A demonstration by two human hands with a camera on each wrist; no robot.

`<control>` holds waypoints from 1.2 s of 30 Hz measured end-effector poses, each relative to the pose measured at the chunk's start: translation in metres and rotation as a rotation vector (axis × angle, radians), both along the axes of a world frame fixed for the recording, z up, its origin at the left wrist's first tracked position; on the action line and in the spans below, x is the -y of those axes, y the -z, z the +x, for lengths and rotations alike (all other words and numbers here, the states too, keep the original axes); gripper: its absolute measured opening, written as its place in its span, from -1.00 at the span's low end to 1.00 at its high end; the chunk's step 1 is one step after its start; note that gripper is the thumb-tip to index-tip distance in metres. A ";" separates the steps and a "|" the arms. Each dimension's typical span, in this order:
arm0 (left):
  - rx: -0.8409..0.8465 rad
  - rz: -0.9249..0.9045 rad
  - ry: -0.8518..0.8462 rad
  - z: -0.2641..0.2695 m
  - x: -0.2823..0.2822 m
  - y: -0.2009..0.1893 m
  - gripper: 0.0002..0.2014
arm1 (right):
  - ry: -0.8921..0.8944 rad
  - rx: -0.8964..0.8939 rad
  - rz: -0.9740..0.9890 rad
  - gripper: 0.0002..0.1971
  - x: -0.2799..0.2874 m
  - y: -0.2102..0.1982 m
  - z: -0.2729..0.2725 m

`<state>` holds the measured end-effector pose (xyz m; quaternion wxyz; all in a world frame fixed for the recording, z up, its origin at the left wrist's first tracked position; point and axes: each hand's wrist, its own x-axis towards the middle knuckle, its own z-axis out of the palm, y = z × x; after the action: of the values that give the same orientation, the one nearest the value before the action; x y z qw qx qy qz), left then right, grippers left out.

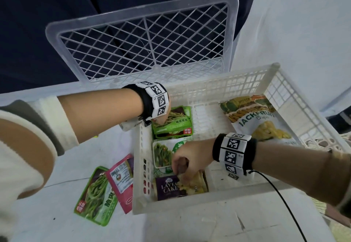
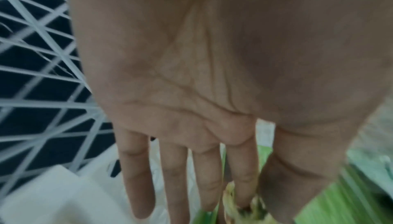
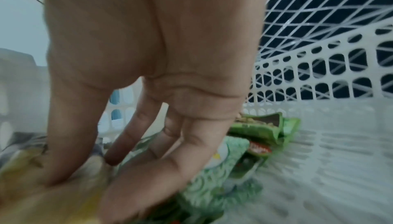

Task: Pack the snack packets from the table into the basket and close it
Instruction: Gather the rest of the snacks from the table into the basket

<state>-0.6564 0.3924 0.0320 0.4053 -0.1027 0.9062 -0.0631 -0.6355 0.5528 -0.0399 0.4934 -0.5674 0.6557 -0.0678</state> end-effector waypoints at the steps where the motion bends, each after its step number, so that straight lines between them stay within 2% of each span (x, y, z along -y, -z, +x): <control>1: 0.029 -0.025 0.074 0.004 0.004 0.001 -0.83 | -0.030 -0.044 -0.011 -0.66 0.001 -0.001 0.002; 2: 0.057 -0.055 0.126 0.007 0.002 0.000 -0.91 | -0.051 -0.083 -0.027 -0.68 0.002 -0.004 0.004; 4: 0.089 -0.102 0.222 0.010 0.006 -0.004 -0.71 | -0.031 -0.140 -0.062 -0.73 0.003 -0.014 0.004; 5: 0.026 -0.037 0.198 0.014 0.005 -0.013 -0.65 | 0.009 -0.149 -0.078 -0.74 0.003 -0.022 0.004; 7: -0.225 0.140 0.128 0.029 0.007 -0.045 -0.63 | 0.107 -0.168 -0.165 -0.76 0.003 -0.040 0.005; 9: -0.531 0.277 0.062 0.060 0.014 -0.068 -0.72 | 0.199 -0.216 -0.284 -0.78 0.003 -0.061 0.012; 11: -0.767 0.362 -0.045 0.100 0.032 -0.069 -0.85 | 0.268 -0.291 -0.376 -0.81 0.006 -0.078 0.027; 13: -0.890 0.430 -0.145 0.144 0.050 -0.054 -0.88 | 0.333 -0.339 -0.451 -0.84 0.009 -0.089 0.046; 16: -0.795 0.470 -0.295 0.208 0.075 -0.010 -0.86 | 0.356 -0.374 -0.488 -0.85 0.014 -0.103 0.083; 19: -0.686 0.438 -0.373 0.263 0.091 0.055 -0.79 | 0.344 -0.331 -0.487 -0.85 0.021 -0.113 0.127; 22: -0.640 0.301 -0.355 0.305 0.096 0.109 -0.35 | 0.383 -0.320 -0.499 -0.87 0.033 -0.102 0.175; 23: -0.621 0.267 -0.362 0.316 0.094 0.118 -0.27 | 0.403 -0.313 -0.489 -0.87 0.037 -0.094 0.189; 25: -0.579 0.246 -0.347 0.335 0.091 0.124 -0.23 | 0.434 -0.299 -0.454 -0.88 0.047 -0.075 0.212; 28: -0.613 0.360 -0.362 0.353 0.099 0.127 -0.24 | 0.511 -0.354 -0.396 -0.85 0.059 -0.038 0.232; 32: -0.671 0.532 -0.518 0.370 0.121 0.121 0.02 | 0.704 -0.548 -0.281 -0.82 0.076 0.011 0.243; 36: -0.705 0.650 -0.603 0.388 0.137 0.112 0.12 | 0.849 -0.626 -0.084 -0.35 0.091 0.043 0.246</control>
<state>-0.2688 0.2550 -0.0800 0.0892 -0.2417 0.8901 0.3759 -0.3893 0.4620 -0.0831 0.1798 -0.2644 0.9405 -0.1150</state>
